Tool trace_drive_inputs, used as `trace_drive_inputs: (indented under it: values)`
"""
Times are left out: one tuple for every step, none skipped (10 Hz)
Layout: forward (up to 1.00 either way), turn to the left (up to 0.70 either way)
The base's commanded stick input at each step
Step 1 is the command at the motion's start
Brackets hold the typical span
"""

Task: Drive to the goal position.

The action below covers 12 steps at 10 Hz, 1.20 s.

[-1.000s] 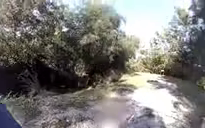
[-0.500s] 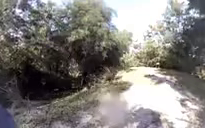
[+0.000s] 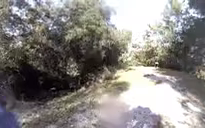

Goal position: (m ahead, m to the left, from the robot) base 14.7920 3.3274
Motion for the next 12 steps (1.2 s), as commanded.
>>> trace_drive_inputs:
  values:
    - [0.0,-0.45]
    - [0.0,-0.45]
    - [0.0,-0.45]
    - [0.0,-0.45]
    - [0.0,-0.45]
    - [0.0,-0.45]
    - [0.0,-0.45]
    - [0.0,-0.45]
    - [0.0,-0.45]
    - [0.0,-0.13]
    - [0.0,0.0]
    - [0.0,0.18]
